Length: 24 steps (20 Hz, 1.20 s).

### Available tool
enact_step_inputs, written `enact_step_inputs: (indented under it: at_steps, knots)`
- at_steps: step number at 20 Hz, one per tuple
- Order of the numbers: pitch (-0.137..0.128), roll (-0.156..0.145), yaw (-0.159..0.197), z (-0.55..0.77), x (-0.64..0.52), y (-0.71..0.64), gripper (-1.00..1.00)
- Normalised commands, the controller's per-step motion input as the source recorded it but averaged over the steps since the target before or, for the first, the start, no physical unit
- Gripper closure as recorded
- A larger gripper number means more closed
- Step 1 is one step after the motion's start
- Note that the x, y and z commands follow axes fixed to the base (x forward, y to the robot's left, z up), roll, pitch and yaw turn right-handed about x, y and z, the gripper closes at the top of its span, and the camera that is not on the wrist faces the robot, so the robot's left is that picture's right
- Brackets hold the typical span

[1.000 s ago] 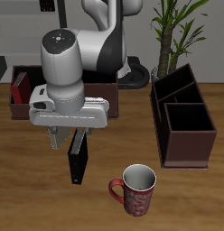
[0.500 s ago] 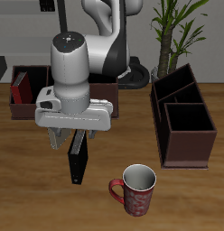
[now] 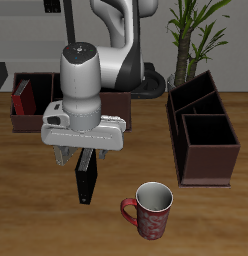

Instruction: Place the red book into the back desk caddy's left compartment and place the black book into the back desk caddy's left compartment and place the yellow book into the left desk caddy's right compartment

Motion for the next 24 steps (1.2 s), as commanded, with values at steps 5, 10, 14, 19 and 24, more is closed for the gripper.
enact_step_inputs:
  at_steps: [5,10,14,19,24]
  knots:
    - [0.012,-0.001,-0.019,-0.24,-0.02,0.04,-1.00]
    - [0.018,-0.010,-0.017,-0.23,0.00,-0.04,-1.00]
    - [-0.001,-0.002,0.042,-0.20,-0.05,-0.02,-1.00]
    - [0.030,-0.008,-0.012,-0.15,-0.02,-0.03,-1.00]
    - [0.031,0.005,-0.005,-0.08,-0.03,-0.01,1.00]
